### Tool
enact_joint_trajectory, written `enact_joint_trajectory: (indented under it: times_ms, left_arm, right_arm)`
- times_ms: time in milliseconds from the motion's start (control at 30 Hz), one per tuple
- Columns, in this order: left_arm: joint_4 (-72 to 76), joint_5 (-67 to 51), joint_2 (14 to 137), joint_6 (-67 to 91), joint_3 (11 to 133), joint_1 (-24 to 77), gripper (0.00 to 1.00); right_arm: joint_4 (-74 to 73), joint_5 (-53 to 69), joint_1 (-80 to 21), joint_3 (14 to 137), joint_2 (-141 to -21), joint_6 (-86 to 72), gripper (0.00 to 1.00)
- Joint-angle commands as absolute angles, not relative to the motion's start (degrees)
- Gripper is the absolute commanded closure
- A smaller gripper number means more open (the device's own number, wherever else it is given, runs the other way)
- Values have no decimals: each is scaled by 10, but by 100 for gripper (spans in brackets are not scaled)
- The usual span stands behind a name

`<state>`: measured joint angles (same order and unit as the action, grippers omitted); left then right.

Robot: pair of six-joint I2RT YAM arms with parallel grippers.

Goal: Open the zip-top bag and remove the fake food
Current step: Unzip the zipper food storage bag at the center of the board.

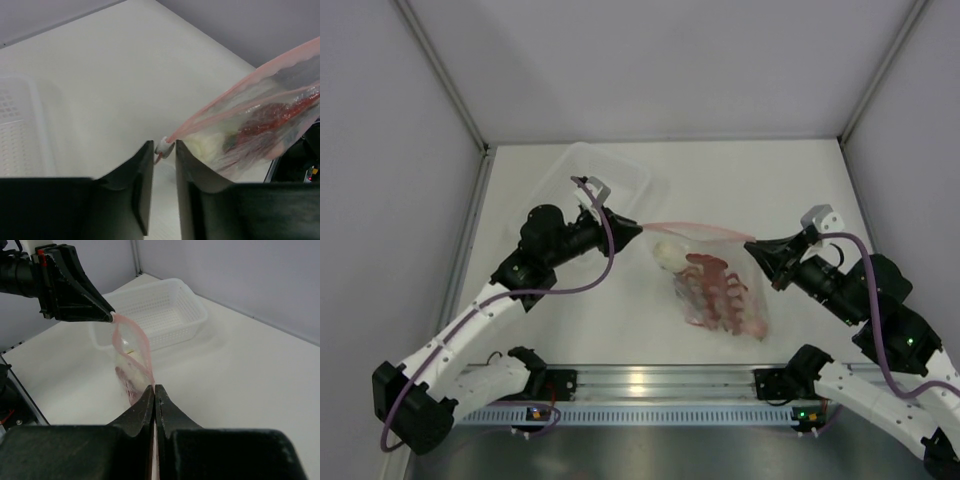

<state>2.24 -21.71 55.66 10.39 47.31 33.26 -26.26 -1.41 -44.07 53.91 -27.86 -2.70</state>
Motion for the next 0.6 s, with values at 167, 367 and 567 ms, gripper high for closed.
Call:
enact_joint_trajectory:
  times_ms: [167, 367, 567]
  left_arm:
    - [19, -243, 593, 246, 563, 322, 19]
    - [-60, -215, 648, 338, 626, 348, 16]
    - [-105, -155, 653, 334, 638, 404, 30]
  right_arm:
    - [-165, 21, -436, 519, -274, -54, 100]
    - [-150, 31, -436, 507, -286, -55, 100]
    - [-134, 20, -436, 501, -293, -49, 100]
